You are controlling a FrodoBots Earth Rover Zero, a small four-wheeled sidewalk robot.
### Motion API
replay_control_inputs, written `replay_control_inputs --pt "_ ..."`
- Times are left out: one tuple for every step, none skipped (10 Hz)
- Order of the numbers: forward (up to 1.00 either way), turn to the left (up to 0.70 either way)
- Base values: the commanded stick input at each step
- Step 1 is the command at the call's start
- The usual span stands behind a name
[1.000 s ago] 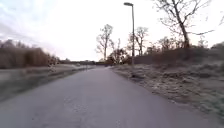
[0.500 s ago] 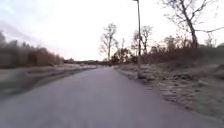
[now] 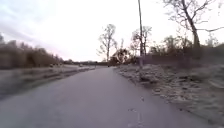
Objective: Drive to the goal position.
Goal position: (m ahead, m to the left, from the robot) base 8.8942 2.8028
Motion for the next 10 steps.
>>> replay_control_inputs --pt "1.00 0.01" --pt "1.00 0.02" --pt "1.00 0.04" --pt "1.00 0.27" --pt "1.00 0.26" --pt "1.00 0.11" --pt "1.00 0.01" --pt "1.00 0.01" --pt "1.00 0.01" --pt "1.00 0.01"
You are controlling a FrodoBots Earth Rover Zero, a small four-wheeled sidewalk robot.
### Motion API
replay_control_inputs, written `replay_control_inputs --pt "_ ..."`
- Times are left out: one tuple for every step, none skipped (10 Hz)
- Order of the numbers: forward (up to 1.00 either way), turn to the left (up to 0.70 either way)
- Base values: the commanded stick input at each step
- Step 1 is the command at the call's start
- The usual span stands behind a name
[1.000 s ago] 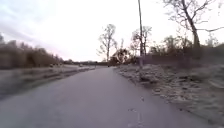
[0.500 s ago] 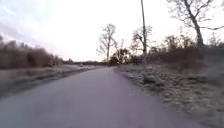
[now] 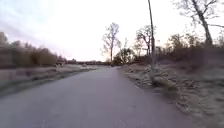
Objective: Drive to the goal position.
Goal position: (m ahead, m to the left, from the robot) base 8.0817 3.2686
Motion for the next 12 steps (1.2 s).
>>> replay_control_inputs --pt "1.00 0.01" --pt "1.00 0.01" --pt "1.00 0.01" --pt "1.00 0.01" --pt "1.00 0.01" --pt "1.00 0.01" --pt "1.00 0.01" --pt "1.00 0.01" --pt "1.00 0.01" --pt "1.00 0.01" --pt "1.00 0.01" --pt "1.00 0.01"
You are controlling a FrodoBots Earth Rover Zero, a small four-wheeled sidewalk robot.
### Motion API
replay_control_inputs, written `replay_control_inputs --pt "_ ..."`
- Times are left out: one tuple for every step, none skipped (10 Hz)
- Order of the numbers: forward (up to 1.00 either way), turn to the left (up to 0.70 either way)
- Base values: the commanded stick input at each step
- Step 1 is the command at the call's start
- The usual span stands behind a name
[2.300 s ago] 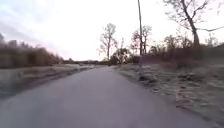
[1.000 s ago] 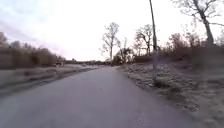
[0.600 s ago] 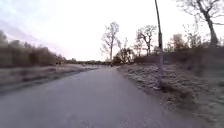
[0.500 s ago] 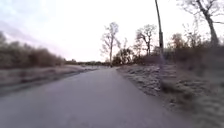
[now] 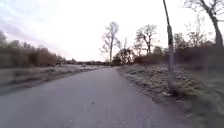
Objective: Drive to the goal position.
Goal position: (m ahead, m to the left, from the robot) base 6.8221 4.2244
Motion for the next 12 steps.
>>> replay_control_inputs --pt "1.00 0.01" --pt "1.00 0.01" --pt "1.00 0.01" --pt "1.00 0.01" --pt "1.00 0.01" --pt "1.00 0.01" --pt "1.00 0.01" --pt "1.00 0.09" --pt "1.00 0.21" --pt "1.00 0.34" --pt "1.00 0.41" --pt "1.00 0.41"
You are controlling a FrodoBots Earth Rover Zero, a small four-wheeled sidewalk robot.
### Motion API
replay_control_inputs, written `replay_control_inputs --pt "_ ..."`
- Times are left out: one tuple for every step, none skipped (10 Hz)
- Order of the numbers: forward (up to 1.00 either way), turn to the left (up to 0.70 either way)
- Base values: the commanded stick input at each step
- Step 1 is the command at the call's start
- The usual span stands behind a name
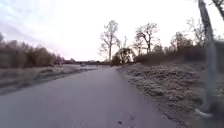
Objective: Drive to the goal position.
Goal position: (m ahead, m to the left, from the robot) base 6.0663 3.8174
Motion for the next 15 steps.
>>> replay_control_inputs --pt "1.00 0.24" --pt "1.00 0.01" --pt "1.00 0.01" --pt "1.00 0.01" --pt "1.00 0.01" --pt "1.00 0.01" --pt "1.00 0.01" --pt "1.00 0.01" --pt "1.00 0.01" --pt "1.00 0.09" --pt "1.00 0.17" --pt "1.00 0.25" --pt "1.00 0.33" --pt "1.00 0.17" --pt "1.00 0.07"
